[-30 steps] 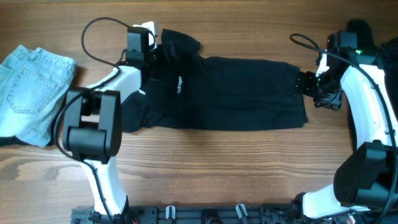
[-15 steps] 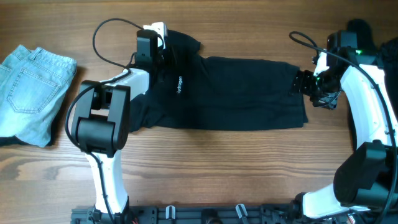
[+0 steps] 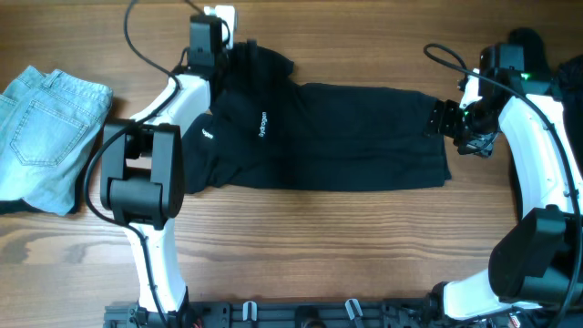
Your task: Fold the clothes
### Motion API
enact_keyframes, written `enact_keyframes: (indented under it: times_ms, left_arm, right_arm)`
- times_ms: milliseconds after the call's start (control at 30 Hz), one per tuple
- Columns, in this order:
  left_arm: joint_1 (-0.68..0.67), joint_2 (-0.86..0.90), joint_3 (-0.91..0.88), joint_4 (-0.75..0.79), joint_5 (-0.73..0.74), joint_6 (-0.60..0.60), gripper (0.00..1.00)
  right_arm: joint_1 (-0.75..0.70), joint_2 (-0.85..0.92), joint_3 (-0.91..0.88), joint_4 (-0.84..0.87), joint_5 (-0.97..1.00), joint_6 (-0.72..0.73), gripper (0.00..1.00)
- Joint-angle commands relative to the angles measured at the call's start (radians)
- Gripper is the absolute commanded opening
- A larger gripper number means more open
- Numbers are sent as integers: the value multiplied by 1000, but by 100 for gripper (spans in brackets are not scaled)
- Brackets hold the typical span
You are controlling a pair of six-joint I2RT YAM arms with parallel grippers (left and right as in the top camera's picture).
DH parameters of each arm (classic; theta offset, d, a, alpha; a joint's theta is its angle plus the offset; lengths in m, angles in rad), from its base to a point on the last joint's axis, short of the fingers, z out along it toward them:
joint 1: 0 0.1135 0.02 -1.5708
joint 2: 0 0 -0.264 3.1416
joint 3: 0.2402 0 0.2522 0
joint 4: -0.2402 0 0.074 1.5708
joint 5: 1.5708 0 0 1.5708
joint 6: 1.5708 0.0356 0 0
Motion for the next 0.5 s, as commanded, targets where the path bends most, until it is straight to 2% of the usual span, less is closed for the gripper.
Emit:
enact_keyframes:
  times_ms: [0, 167, 333, 400, 467]
  left_arm:
    - [-3, 16, 19, 0, -54, 100, 90]
    - [-24, 106, 19, 19, -54, 148, 87]
    - [-50, 157, 19, 27, -24, 148, 74]
    - [-57, 158, 19, 24, -24, 148, 58]
    - [-57, 154, 19, 30, -24, 144, 11]
  right_arm:
    - [-4, -20, 3, 5, -12, -9, 84]
    - [-4, -20, 3, 4, -13, -8, 84]
    - [-4, -20, 3, 1, -13, -6, 84]
    - [-4, -20, 3, 1, -13, -6, 84]
    - [-4, -20, 3, 9, -13, -5, 82]
